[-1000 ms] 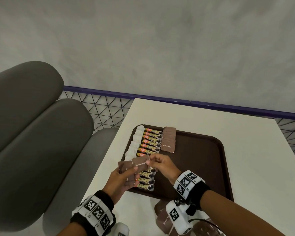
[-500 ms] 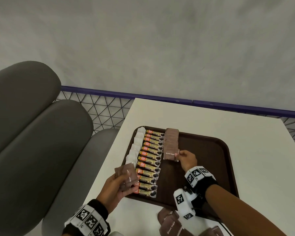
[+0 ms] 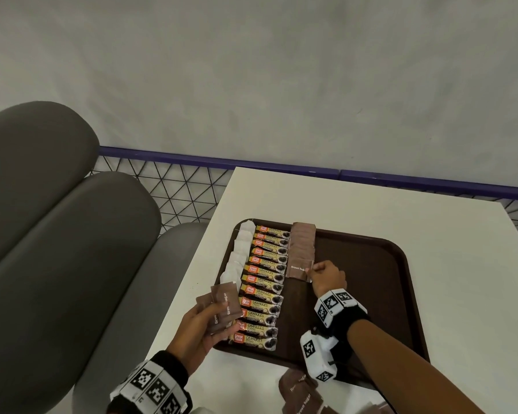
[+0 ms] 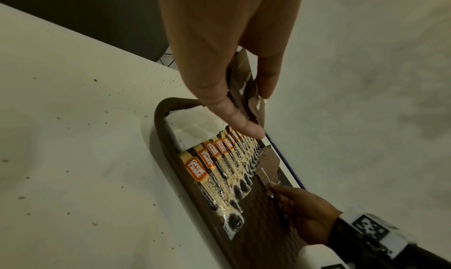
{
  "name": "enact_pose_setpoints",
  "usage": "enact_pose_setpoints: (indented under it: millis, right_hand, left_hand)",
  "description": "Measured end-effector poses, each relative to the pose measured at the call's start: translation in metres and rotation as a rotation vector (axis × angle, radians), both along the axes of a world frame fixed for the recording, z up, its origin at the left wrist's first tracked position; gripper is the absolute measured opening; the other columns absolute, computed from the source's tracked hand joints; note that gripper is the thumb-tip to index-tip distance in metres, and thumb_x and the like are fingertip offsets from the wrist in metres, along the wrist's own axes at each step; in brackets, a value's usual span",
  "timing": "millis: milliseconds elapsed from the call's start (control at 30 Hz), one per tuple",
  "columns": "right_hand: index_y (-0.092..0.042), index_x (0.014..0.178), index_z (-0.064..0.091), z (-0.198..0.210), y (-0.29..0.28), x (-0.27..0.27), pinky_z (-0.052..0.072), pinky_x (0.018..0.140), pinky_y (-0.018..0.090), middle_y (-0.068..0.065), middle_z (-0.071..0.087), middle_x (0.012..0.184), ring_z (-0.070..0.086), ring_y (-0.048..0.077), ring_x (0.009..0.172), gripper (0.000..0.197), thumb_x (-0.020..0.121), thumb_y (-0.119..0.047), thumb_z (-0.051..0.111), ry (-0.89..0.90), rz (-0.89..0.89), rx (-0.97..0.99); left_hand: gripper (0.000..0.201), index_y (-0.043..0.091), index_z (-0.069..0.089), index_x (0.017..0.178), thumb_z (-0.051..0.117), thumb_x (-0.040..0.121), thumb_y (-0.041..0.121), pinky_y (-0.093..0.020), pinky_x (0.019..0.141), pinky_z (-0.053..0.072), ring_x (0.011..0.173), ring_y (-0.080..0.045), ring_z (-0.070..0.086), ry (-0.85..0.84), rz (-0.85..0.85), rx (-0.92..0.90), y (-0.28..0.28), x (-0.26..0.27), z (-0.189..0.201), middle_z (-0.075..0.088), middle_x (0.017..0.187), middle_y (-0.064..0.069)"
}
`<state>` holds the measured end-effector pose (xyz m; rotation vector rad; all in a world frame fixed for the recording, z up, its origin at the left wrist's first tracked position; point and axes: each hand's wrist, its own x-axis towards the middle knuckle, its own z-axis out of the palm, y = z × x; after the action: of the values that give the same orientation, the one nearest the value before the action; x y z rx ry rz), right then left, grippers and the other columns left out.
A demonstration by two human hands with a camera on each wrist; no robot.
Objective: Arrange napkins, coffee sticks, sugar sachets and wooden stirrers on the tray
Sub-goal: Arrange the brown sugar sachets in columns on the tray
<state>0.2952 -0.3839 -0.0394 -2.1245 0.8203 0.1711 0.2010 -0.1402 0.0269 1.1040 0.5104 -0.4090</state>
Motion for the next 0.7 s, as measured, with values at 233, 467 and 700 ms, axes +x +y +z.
enact_pose_setpoints:
  millis: [233,467,700]
  right_hand:
    - [-0.023,0.080,0.050,0.005,-0.002,-0.002,0.035,0.092,0.035,0.008,0.063,0.105,0.044,0.027,0.114,0.021,0.079,-0.033,0.069,-0.047,0.010,0.024]
    - [-0.017,0.093,0.056,0.019,0.000,-0.020,0.038,0.077,0.029,0.001,0.058,0.086,0.048,0.023,0.101,0.013,0.084,-0.020,0.064,-0.294,0.135,0.112]
    - [-0.015,0.119,0.054,0.056,0.035,-0.045,0.041,0.078,0.018,-0.002,0.054,0.092,0.053,0.008,0.088,0.033,0.087,-0.020,0.061,-0.321,0.588,0.486]
  left_hand:
    - [0.024,0.008,0.061,0.110,0.055,0.088,0.000,-0.034,0.063,0.060,0.087,-0.027,0.071,-0.034,-0.002,0.027,-0.004,-0.002,0.005,0.070,0.104,-0.017]
    - [0.027,0.011,0.060,0.113,0.060,0.086,0.007,-0.030,0.065,0.058,0.090,-0.022,0.070,-0.084,-0.029,0.106,-0.014,-0.008,0.012,0.070,0.106,-0.012]
    - [0.029,0.011,0.060,0.112,0.066,0.084,0.010,-0.029,0.060,0.055,0.082,-0.024,0.067,-0.107,-0.080,0.230,-0.024,-0.014,0.016,0.071,0.099,-0.015]
